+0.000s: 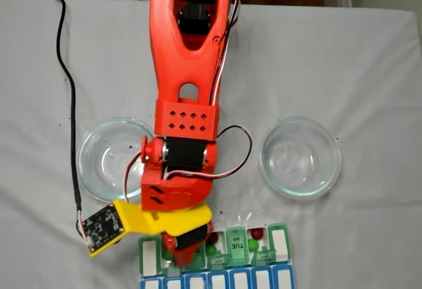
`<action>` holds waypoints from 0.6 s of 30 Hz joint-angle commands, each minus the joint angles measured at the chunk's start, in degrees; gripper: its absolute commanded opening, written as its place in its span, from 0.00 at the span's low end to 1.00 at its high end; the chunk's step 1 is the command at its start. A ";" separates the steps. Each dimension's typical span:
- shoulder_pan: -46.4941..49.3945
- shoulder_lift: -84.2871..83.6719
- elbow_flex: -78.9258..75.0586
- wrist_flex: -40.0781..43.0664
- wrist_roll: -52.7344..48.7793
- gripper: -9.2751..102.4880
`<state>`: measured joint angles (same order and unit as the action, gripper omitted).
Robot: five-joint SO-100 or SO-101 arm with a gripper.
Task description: Sort medicines into box.
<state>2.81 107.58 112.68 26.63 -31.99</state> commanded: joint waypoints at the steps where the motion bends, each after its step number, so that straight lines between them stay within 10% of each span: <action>1: -3.60 14.85 -1.76 4.22 5.01 0.08; 18: -14.68 10.02 2.20 -18.98 20.48 0.08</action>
<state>-10.55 116.19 116.02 13.01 -11.87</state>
